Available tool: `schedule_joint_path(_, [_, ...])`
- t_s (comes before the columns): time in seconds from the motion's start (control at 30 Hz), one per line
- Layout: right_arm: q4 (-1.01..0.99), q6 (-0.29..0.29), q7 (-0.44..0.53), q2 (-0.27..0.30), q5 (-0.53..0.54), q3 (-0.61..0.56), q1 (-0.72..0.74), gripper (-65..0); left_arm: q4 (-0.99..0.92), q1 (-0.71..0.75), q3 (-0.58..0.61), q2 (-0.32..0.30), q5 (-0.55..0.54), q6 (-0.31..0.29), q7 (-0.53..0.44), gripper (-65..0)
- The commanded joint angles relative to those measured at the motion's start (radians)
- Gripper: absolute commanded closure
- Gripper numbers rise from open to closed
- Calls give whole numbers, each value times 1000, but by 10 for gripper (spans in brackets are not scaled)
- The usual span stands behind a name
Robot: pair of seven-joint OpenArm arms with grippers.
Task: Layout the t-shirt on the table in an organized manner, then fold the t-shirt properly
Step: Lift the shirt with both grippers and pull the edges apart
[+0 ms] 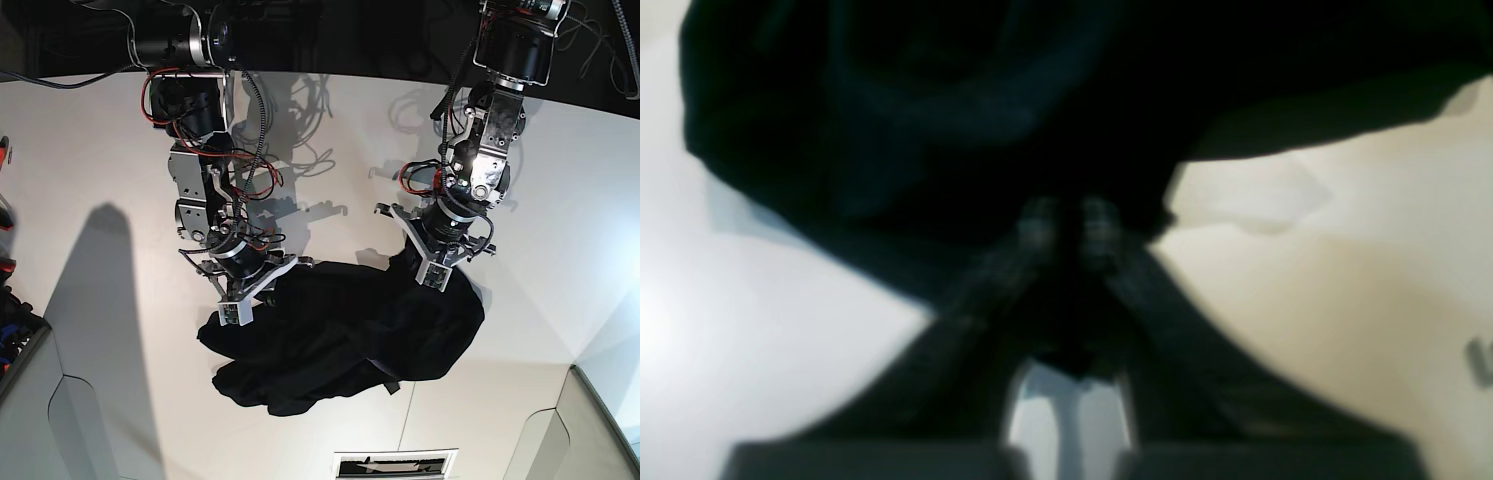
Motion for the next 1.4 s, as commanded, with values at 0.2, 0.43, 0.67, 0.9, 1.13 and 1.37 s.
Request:
schedule_joint_path(0.2, [246,13,-91,-1,16,-3,-33,0,30,-13,-5,-56,67,108,5,0])
schedule_joint_path(0.43, [595,20,-292,71,134,-3,-145,0,171,-13,-5,-143,107,136,29,0])
schedule_joint_path(0.67, [795,19,-366,211,167,-2,-285,0,357,56,-14,-265,169,250,112,0])
schedule_joint_path(0.9, [888,16,-366,328,195,100,-459,0,494,265,-118,-305,188,253,111,0])
schedule_joint_path(1.13, [901,25,-428,345,385,237,-562,0,518,388,-140,-272,166,216,61,0])
schedule_joint_path(1.37, [917,86,-486,341,514,249,-575,-418,518,348,-140,-155,-10,31,53,0])
